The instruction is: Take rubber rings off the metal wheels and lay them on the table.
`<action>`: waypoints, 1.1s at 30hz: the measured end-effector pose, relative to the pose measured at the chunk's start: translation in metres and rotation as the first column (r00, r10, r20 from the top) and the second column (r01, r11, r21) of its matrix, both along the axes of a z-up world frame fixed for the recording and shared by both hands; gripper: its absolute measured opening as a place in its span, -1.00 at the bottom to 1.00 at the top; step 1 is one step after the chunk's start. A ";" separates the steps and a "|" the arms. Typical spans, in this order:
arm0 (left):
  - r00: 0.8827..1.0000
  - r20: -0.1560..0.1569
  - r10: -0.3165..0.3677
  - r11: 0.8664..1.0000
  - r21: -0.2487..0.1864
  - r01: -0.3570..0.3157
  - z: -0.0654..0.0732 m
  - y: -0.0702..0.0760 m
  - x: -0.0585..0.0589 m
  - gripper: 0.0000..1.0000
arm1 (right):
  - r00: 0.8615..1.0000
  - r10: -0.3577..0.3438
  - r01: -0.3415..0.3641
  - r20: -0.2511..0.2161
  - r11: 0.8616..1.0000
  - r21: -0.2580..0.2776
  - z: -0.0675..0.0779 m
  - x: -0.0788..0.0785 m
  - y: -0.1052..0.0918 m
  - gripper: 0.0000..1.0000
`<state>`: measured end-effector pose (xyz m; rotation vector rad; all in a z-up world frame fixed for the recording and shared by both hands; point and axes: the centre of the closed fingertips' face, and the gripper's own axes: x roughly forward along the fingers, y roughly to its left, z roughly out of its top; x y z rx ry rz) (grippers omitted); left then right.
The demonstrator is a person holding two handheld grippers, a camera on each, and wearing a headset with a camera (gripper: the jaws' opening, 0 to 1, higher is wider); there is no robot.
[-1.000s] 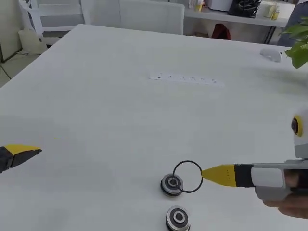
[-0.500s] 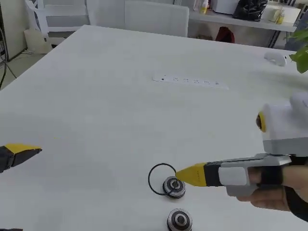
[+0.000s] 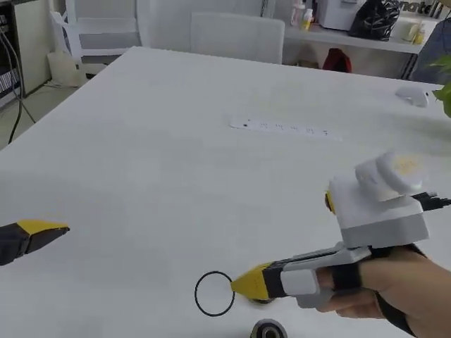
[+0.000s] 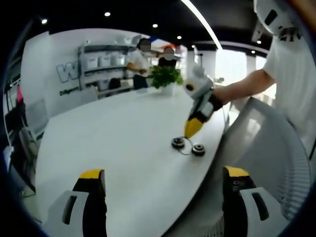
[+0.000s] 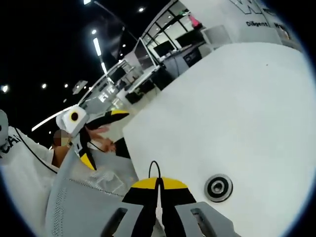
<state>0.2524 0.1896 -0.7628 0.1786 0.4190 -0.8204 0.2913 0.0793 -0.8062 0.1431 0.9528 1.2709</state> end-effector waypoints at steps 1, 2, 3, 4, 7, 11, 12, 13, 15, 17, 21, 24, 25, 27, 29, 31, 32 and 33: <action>1.000 0.002 0.001 1.000 0.000 -0.001 0.000 0.000 0.000 1.00 | 1.000 0.003 -0.003 -0.002 1.000 -0.005 -0.002 0.000 0.000 -1.00; 1.000 0.003 0.003 1.000 0.001 -0.003 0.001 0.000 0.000 1.00 | 1.000 0.009 -0.009 -0.006 1.000 -0.013 -0.005 -0.001 0.001 -1.00; 1.000 0.004 0.004 1.000 0.000 -0.004 0.001 0.000 0.000 1.00 | 1.000 0.013 -0.013 -0.007 1.000 -0.019 -0.008 -0.001 0.001 -1.00; 1.000 0.006 0.006 1.000 -0.001 -0.006 0.002 0.000 0.000 1.00 | 1.000 0.018 -0.018 -0.006 0.999 -0.027 -0.010 -0.001 0.001 -1.00; 1.000 0.004 0.010 1.000 -0.005 -0.010 0.002 0.001 0.000 1.00 | 1.000 0.028 -0.028 -0.005 0.998 -0.059 -0.020 -0.001 0.000 -1.00; 1.000 0.000 0.013 1.000 -0.006 -0.013 0.001 0.001 0.000 0.99 | 0.999 0.031 -0.032 -0.007 0.996 -0.087 -0.029 -0.001 0.001 -1.00; 1.000 0.001 0.013 1.000 -0.005 -0.013 0.002 0.001 0.000 0.99 | 0.999 0.039 -0.039 -0.004 0.995 -0.097 -0.032 -0.002 0.001 -1.00; 1.000 0.002 0.011 1.000 -0.003 -0.011 0.002 0.000 0.000 0.99 | 0.999 0.042 -0.042 0.000 0.994 -0.104 -0.034 -0.002 0.001 -1.00; 1.000 -0.001 0.008 1.000 0.003 -0.008 0.001 0.000 0.000 0.99 | 0.999 0.040 -0.041 -0.008 0.992 -0.116 -0.040 0.000 0.002 -1.00; 1.000 -0.002 0.008 1.000 0.005 -0.008 0.001 0.000 0.000 0.99 | 0.999 0.047 -0.046 0.001 0.992 -0.116 -0.043 0.001 0.003 -1.00; 1.000 -0.013 0.014 1.000 -0.003 -0.014 -0.001 0.000 -0.001 0.95 | 0.999 0.040 -0.038 0.015 0.989 -0.142 -0.052 0.005 0.002 -1.00; 1.000 -0.011 0.017 1.000 -0.003 -0.017 -0.002 0.001 0.000 0.97 | 0.998 0.052 -0.046 0.031 0.987 -0.154 -0.055 0.004 0.000 -1.00; 1.000 -0.014 0.017 1.000 -0.002 -0.017 -0.002 0.002 0.000 0.97 | 0.998 0.062 -0.057 0.029 0.987 -0.150 -0.054 0.003 0.000 -1.00; 1.000 -0.020 0.015 1.000 0.002 -0.015 -0.004 0.002 -0.001 0.96 | 0.998 0.061 -0.054 0.035 0.986 -0.159 -0.055 0.004 -0.001 -1.00; 1.000 -0.019 0.013 1.000 0.005 -0.013 -0.004 0.002 -0.001 0.96 | 0.996 0.066 -0.056 0.052 0.983 -0.174 -0.057 0.005 -0.004 -0.94; 1.000 -0.018 0.012 1.000 0.006 -0.011 -0.005 0.002 -0.001 0.96 | 0.996 0.073 -0.063 0.047 0.981 -0.182 -0.058 0.004 -0.005 -0.93; 1.000 -0.019 0.012 1.000 0.006 -0.012 -0.005 0.002 -0.001 0.96 | 0.996 0.075 -0.065 0.048 0.981 -0.183 -0.058 0.004 -0.006 -0.93; 1.000 -0.021 0.013 1.000 0.007 -0.012 -0.006 0.002 -0.001 0.96 | 0.996 0.076 -0.065 0.053 0.980 -0.186 -0.056 0.003 -0.007 -0.92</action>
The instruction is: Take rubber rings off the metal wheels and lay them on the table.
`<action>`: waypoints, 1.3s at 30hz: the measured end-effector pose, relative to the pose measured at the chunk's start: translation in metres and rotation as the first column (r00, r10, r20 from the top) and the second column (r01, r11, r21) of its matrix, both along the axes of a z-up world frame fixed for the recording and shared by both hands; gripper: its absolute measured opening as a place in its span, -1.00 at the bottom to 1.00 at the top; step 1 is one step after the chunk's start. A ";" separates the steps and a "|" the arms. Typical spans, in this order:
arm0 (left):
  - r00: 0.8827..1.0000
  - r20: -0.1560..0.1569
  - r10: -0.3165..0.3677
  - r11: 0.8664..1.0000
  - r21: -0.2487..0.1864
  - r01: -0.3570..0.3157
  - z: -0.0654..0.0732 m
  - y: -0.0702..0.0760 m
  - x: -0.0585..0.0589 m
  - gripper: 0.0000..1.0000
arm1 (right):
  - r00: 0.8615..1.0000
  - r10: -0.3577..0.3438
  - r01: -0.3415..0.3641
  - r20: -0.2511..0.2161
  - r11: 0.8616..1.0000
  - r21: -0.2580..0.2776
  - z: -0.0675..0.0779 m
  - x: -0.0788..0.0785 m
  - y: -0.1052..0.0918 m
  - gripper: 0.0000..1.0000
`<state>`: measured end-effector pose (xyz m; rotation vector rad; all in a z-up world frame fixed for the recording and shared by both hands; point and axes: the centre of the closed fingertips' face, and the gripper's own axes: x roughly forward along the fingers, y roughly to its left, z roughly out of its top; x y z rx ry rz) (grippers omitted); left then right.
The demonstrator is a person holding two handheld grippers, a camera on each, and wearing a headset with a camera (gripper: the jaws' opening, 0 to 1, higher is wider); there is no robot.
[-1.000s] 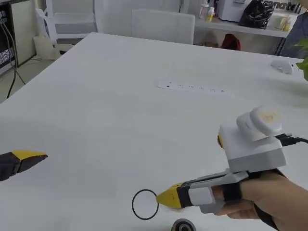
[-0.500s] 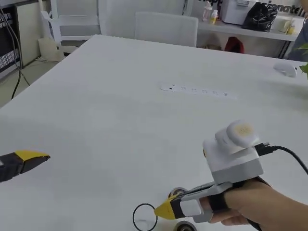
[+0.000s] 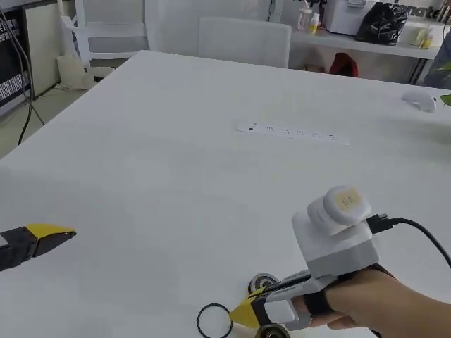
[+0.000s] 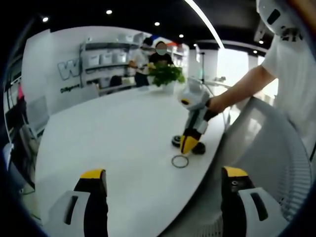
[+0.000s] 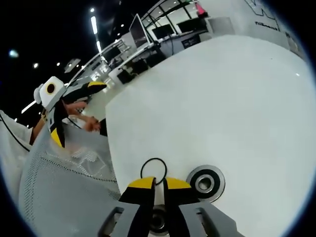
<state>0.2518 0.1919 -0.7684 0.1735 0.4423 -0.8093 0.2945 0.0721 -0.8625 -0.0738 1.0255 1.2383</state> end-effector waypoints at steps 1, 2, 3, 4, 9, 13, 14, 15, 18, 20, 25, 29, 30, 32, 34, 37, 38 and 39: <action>1.000 -0.001 0.000 1.000 0.000 0.000 0.000 0.000 0.000 0.95 | 1.000 0.003 -0.003 0.006 1.000 0.000 0.002 -0.001 -0.001 -0.92; 1.000 0.000 0.001 1.000 0.001 -0.001 0.000 0.000 0.000 0.95 | 1.000 0.007 -0.007 0.010 1.000 0.001 0.003 -0.001 -0.002 -0.93; 1.000 0.003 0.001 1.000 0.000 -0.001 0.000 0.000 0.000 0.95 | 1.000 0.008 -0.009 0.017 1.000 0.004 0.007 -0.002 -0.003 -0.92; 1.000 0.003 0.000 1.000 0.000 0.000 0.000 0.000 0.000 0.95 | 1.000 0.011 -0.011 0.023 1.000 0.009 0.009 -0.002 -0.004 -0.91; 1.000 -0.002 -0.005 1.000 0.006 0.005 -0.002 0.001 0.000 0.96 | 1.000 0.014 -0.014 0.020 0.999 0.043 0.022 -0.006 -0.012 -0.88; 1.000 -0.006 -0.003 1.000 0.009 0.004 -0.002 0.001 0.000 0.96 | 0.999 0.020 -0.024 0.050 0.998 0.065 0.035 -0.009 -0.019 -0.83; 1.000 -0.006 -0.004 1.000 0.009 0.004 -0.002 0.000 -0.001 0.96 | 0.998 0.024 -0.027 0.053 0.997 0.074 0.039 -0.010 -0.020 -0.81; 1.000 -0.005 -0.005 1.000 0.010 0.005 -0.002 0.000 -0.001 0.96 | 0.998 0.026 -0.031 0.057 0.996 0.086 0.042 -0.010 -0.021 -0.79; 1.000 -0.007 -0.011 1.000 0.017 0.011 -0.001 -0.002 -0.002 0.96 | 0.997 0.027 -0.035 0.073 0.993 0.111 0.054 -0.010 -0.026 -0.71; 1.000 -0.009 -0.013 1.000 0.020 0.013 -0.001 -0.003 -0.002 0.96 | 0.996 0.027 -0.037 0.089 0.993 0.115 0.058 -0.011 -0.030 -0.71; 1.000 -0.012 -0.010 1.000 0.018 0.010 0.000 -0.003 -0.002 0.96 | 0.991 0.025 -0.042 0.132 0.991 0.127 0.066 -0.014 -0.038 -0.66; 1.000 -0.016 -0.015 1.000 0.022 0.015 0.000 -0.004 -0.003 0.97 | 0.985 0.028 -0.051 0.172 0.991 0.126 0.071 -0.018 -0.045 -0.61; 1.000 -0.019 -0.017 1.000 0.020 0.018 -0.001 -0.004 -0.003 0.97 | 0.984 0.029 -0.052 0.177 0.991 0.124 0.071 -0.018 -0.046 -0.58; 1.000 -0.020 -0.020 1.000 0.017 0.020 -0.001 -0.005 -0.003 0.97 | 0.980 0.032 -0.056 0.195 0.991 0.123 0.073 -0.020 -0.050 -0.54; 1.000 -0.018 -0.022 1.000 0.016 0.023 0.000 -0.005 -0.003 0.97 | 0.979 0.031 -0.057 0.202 0.991 0.125 0.074 -0.023 -0.056 -0.50; 1.000 -0.018 -0.026 1.000 0.015 0.026 0.000 -0.006 -0.003 0.98 | 0.974 -0.002 -0.027 0.225 0.991 0.127 0.074 -0.022 -0.065 -0.48; 0.999 -0.019 -0.028 1.000 0.013 0.029 0.000 -0.006 -0.003 0.98 | 0.973 -0.007 -0.023 0.231 0.991 0.129 0.073 -0.023 -0.068 -0.47; 0.999 -0.026 -0.035 0.999 0.011 0.035 0.000 -0.007 -0.004 0.98 | 0.971 -0.020 -0.012 0.237 0.991 0.131 0.073 -0.022 -0.070 -0.46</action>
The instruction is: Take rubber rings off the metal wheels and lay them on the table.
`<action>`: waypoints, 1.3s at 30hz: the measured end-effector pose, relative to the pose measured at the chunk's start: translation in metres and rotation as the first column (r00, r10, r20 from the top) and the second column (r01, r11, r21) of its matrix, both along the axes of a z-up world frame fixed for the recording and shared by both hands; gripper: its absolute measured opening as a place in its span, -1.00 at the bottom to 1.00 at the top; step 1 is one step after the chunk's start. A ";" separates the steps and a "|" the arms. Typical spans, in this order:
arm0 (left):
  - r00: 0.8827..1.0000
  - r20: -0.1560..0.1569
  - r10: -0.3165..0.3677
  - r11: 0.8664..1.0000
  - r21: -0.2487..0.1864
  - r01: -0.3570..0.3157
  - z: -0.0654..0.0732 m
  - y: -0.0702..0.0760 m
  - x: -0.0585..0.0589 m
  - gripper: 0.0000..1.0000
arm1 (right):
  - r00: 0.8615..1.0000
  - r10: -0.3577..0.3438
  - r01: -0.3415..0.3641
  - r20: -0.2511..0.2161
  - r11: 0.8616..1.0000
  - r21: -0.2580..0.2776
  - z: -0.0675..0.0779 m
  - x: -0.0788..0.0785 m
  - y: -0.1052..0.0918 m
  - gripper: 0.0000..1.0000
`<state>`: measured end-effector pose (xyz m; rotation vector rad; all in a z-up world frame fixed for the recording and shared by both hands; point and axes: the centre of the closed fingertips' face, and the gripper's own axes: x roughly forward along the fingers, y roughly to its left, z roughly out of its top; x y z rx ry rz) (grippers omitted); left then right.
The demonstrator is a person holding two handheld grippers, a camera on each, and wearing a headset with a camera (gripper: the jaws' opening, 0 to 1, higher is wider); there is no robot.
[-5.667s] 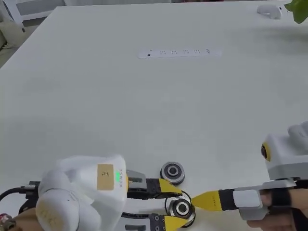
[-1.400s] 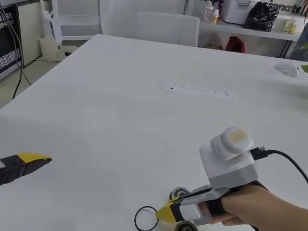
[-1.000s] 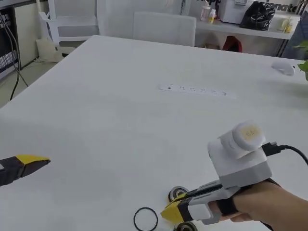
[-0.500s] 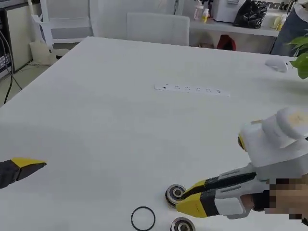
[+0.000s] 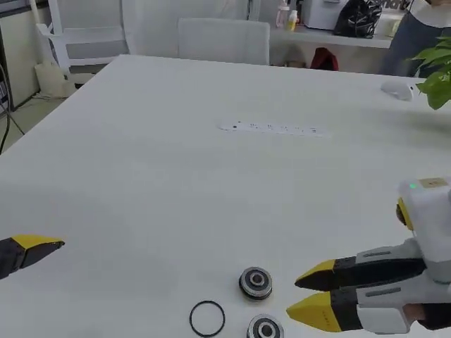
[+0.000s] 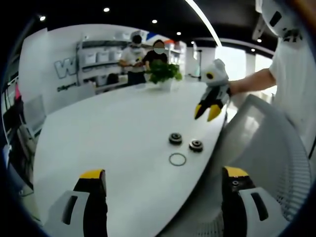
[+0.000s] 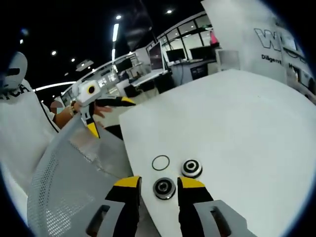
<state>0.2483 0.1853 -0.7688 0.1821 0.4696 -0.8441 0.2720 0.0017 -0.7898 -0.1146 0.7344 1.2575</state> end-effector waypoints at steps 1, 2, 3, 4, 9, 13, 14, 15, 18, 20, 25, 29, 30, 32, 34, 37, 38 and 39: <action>1.000 -0.004 -0.007 1.000 0.002 0.007 0.000 -0.001 0.000 0.98 | 1.000 -0.008 0.008 -0.003 1.000 -0.001 -0.002 0.000 -0.002 -0.45; 1.000 -0.004 -0.024 1.000 0.011 0.024 0.000 -0.002 -0.001 0.99 | 1.000 -0.015 0.015 -0.007 1.000 -0.003 -0.004 0.001 -0.005 -0.43; 1.000 -0.002 -0.031 0.999 0.017 0.031 0.000 -0.002 -0.001 0.99 | 1.000 -0.027 0.027 -0.007 1.000 -0.003 -0.006 0.001 -0.009 -0.41; 0.999 0.003 -0.043 0.999 0.029 0.043 0.000 -0.003 -0.001 0.99 | 0.999 -0.035 0.035 -0.005 0.999 -0.001 -0.007 0.001 -0.011 -0.39; 0.998 0.020 -0.059 0.998 0.028 0.058 0.010 -0.004 0.002 0.99 | 0.998 -0.069 0.069 -0.010 0.998 -0.001 -0.016 0.000 -0.019 -0.33; 0.994 0.051 -0.096 0.995 -0.007 0.096 0.029 -0.013 0.003 1.00 | 0.997 -0.074 0.074 -0.008 0.997 -0.013 -0.025 -0.001 -0.023 -0.32; 0.993 0.059 -0.103 0.995 -0.011 0.104 0.033 -0.015 0.003 1.00 | 0.997 -0.077 0.077 -0.010 0.997 -0.017 -0.027 -0.002 -0.024 -0.32; 0.991 0.072 -0.117 0.993 -0.015 0.118 0.039 -0.018 0.004 1.00 | 0.997 -0.082 0.082 -0.009 0.996 -0.023 -0.030 -0.001 -0.025 -0.32; 0.979 0.102 -0.176 0.983 -0.034 0.180 0.054 -0.033 0.005 1.00 | 0.996 -0.087 0.086 -0.010 0.996 -0.032 -0.035 -0.002 -0.026 -0.32; 0.969 0.106 -0.221 0.974 -0.025 0.225 0.059 -0.042 0.004 1.00 | 0.996 -0.084 0.083 -0.014 0.996 -0.042 -0.039 -0.004 -0.026 -0.32; 0.946 0.130 -0.297 0.954 0.008 0.299 0.059 -0.062 0.011 1.00 | 0.997 -0.075 0.074 -0.011 0.996 -0.047 -0.041 -0.006 -0.026 -0.33; 0.926 0.111 -0.361 0.933 0.061 0.356 0.046 -0.081 0.012 1.00 | 0.997 -0.073 0.073 -0.005 0.997 -0.037 -0.041 -0.006 -0.025 -0.30; 0.908 0.116 -0.402 0.916 0.071 0.396 0.044 -0.090 0.010 0.98 | 0.997 -0.074 0.074 -0.004 0.997 -0.033 -0.041 -0.007 -0.024 -0.30; 0.883 0.108 -0.457 0.889 0.051 0.454 0.043 -0.105 0.004 0.93 | 0.997 -0.072 0.071 -0.002 0.997 -0.033 -0.041 -0.006 -0.024 -0.30; 0.871 0.106 -0.479 0.878 0.053 0.476 0.041 -0.116 0.007 0.89 | 0.998 -0.067 0.067 -0.001 0.997 -0.035 -0.041 -0.006 -0.024 -0.30; 0.846 0.113 -0.521 0.853 0.091 0.513 0.037 -0.130 0.011 0.86 | 0.998 -0.061 0.061 0.005 0.998 -0.033 -0.041 -0.005 -0.023 -0.30; 0.840 0.119 -0.530 0.848 0.092 0.522 0.037 -0.135 0.013 0.84 | 0.998 -0.059 0.059 0.008 0.998 -0.030 -0.040 -0.005 -0.023 -0.30; 0.834 0.124 -0.537 0.843 0.085 0.530 0.038 -0.139 0.014 0.79 | 0.998 -0.057 0.057 0.010 0.998 -0.028 -0.040 -0.005 -0.022 -0.31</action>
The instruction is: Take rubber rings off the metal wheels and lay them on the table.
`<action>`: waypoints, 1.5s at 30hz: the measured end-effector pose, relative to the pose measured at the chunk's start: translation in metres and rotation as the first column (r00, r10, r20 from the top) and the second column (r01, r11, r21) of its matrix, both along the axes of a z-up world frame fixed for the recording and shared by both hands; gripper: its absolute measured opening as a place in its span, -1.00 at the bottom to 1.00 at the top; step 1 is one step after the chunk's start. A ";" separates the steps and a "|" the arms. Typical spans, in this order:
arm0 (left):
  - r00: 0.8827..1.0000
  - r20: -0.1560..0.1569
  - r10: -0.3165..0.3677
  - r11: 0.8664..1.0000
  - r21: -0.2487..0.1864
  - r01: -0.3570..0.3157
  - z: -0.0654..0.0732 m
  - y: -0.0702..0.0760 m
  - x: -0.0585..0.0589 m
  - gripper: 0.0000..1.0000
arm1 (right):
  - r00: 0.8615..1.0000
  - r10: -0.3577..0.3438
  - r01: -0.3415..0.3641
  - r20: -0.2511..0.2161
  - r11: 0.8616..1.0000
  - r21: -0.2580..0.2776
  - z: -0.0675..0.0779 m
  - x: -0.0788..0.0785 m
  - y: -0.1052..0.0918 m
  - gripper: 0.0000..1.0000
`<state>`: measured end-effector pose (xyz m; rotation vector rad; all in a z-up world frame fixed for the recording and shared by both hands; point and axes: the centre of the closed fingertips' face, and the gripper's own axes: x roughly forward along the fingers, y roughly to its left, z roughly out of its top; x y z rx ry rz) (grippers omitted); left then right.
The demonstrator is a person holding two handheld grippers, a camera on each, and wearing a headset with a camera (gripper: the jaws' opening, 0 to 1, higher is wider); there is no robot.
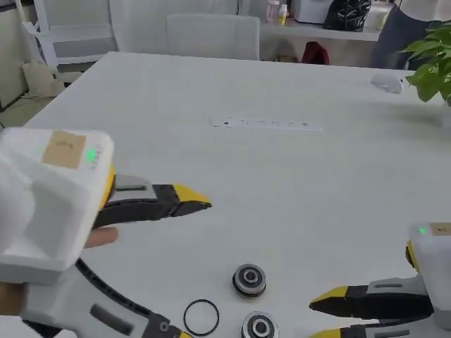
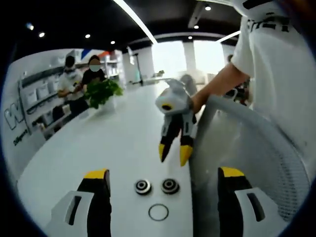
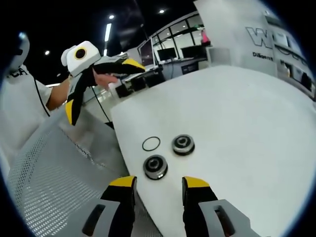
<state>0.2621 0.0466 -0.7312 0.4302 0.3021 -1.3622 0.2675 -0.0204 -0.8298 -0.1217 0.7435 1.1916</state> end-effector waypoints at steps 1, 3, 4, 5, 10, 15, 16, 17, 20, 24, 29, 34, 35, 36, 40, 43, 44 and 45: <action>1.000 0.000 -0.012 1.000 -0.013 0.012 0.000 -0.006 0.002 0.75 | 1.000 0.002 -0.002 0.001 1.000 0.000 0.000 0.000 0.001 -0.31; 1.000 -0.006 -0.011 0.999 -0.037 0.011 0.000 -0.015 0.009 0.68 | 1.000 0.007 -0.007 0.007 1.000 0.001 0.000 0.001 0.002 -0.31; 1.000 -0.008 -0.011 0.999 -0.042 0.011 -0.001 -0.018 0.011 0.66 | 1.000 0.010 -0.010 0.006 1.000 0.001 0.000 0.001 0.003 -0.31; 1.000 -0.010 -0.014 0.999 -0.045 0.014 -0.003 -0.023 0.014 0.63 | 1.000 0.016 -0.016 0.006 1.000 0.000 0.000 0.000 0.003 -0.31; 0.999 0.001 -0.040 0.999 -0.033 0.040 -0.010 -0.036 0.016 0.54 | 1.000 0.026 -0.026 0.009 1.000 -0.001 -0.002 0.000 0.004 -0.32; 1.000 -0.022 -0.011 1.000 -0.029 0.011 -0.024 -0.043 0.026 0.31 | 0.999 0.047 -0.047 0.016 0.999 -0.017 -0.005 0.001 0.006 -0.34; 1.000 -0.029 -0.004 1.000 -0.026 0.003 -0.027 -0.043 0.027 0.26 | 0.999 0.052 -0.051 0.017 0.998 -0.019 -0.005 0.001 0.006 -0.34; 0.999 -0.037 0.009 1.000 -0.024 -0.010 -0.031 -0.043 0.029 0.23 | 0.998 0.060 -0.060 0.020 0.998 -0.022 -0.006 0.002 0.007 -0.34; 0.998 -0.057 0.040 0.999 -0.018 -0.041 -0.044 -0.042 0.031 0.15 | 0.997 0.074 -0.073 0.023 0.997 -0.028 -0.006 0.003 0.009 -0.35; 0.997 -0.059 0.050 0.999 0.012 -0.049 -0.061 -0.038 0.028 -0.02 | 0.994 0.106 -0.104 0.027 0.994 -0.045 -0.008 0.004 0.012 -0.37; 0.996 -0.076 0.051 0.998 0.027 -0.049 -0.071 -0.035 0.025 -0.10 | 0.989 0.142 -0.140 0.033 0.988 -0.061 -0.011 0.004 0.018 -0.38; 0.988 -0.141 0.062 0.998 0.015 -0.060 -0.083 -0.035 0.023 -0.27 | 0.985 0.167 -0.163 0.037 0.983 -0.088 -0.019 0.005 0.021 -0.42; 0.988 -0.141 0.067 0.998 0.008 -0.067 -0.084 -0.034 0.024 -0.30 | 0.984 0.175 -0.170 0.043 0.981 -0.097 -0.021 0.004 0.022 -0.44; 0.987 -0.145 0.075 0.997 0.000 -0.076 -0.085 -0.034 0.025 -0.32 | 0.982 0.182 -0.177 0.044 0.979 -0.101 -0.022 0.003 0.023 -0.44; 0.980 -0.176 0.096 0.995 -0.024 -0.102 -0.088 -0.035 0.028 -0.39 | 0.977 0.205 -0.199 0.049 0.973 -0.115 -0.027 0.000 0.025 -0.47; 0.984 -0.155 0.085 0.996 -0.016 -0.089 -0.094 -0.036 0.026 -0.46 | 0.976 0.212 -0.204 0.050 0.971 -0.125 -0.033 -0.001 0.027 -0.49; 0.985 -0.149 0.082 0.996 -0.008 -0.084 -0.097 -0.036 0.025 -0.48 | 0.975 0.217 -0.209 0.050 0.969 -0.130 -0.035 -0.002 0.028 -0.51; 0.986 -0.150 0.078 0.997 -0.003 -0.080 -0.099 -0.036 0.023 -0.49 | 0.975 0.218 -0.209 0.051 0.969 -0.132 -0.036 -0.002 0.028 -0.53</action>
